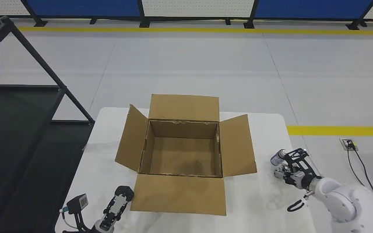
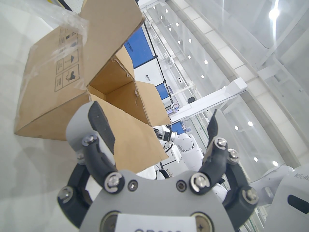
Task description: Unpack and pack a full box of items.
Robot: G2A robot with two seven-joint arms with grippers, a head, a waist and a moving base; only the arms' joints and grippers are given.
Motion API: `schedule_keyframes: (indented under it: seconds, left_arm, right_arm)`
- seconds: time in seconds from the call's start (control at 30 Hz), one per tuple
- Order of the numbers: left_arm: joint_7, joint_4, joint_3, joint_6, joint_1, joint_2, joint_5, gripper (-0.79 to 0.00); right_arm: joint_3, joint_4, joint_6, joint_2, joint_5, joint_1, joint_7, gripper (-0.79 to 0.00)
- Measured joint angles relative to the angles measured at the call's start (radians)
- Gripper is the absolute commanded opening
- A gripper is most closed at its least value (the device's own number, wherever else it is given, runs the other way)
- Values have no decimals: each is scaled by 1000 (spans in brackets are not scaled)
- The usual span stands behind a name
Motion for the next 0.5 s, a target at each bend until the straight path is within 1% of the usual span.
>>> schedule_keyframes:
  seconds: [0.1, 0.23, 0.37, 0.5]
  left_arm:
    - [0, 0, 0, 0, 0, 0, 0, 0]
    - [0, 0, 0, 0, 0, 0, 0, 0]
    - [0, 0, 0, 0, 0, 0, 0, 0]
    - [0, 0, 0, 0, 0, 0, 0, 0]
  right_arm:
    - [34, -39, 4, 7, 48, -7, -6, -785]
    - [85, -109, 22, 17, 114, -10, 19, -785]
    - [124, -214, 107, 23, 198, -6, 69, -785]
    - [144, -322, 141, 30, 288, -13, 121, -785]
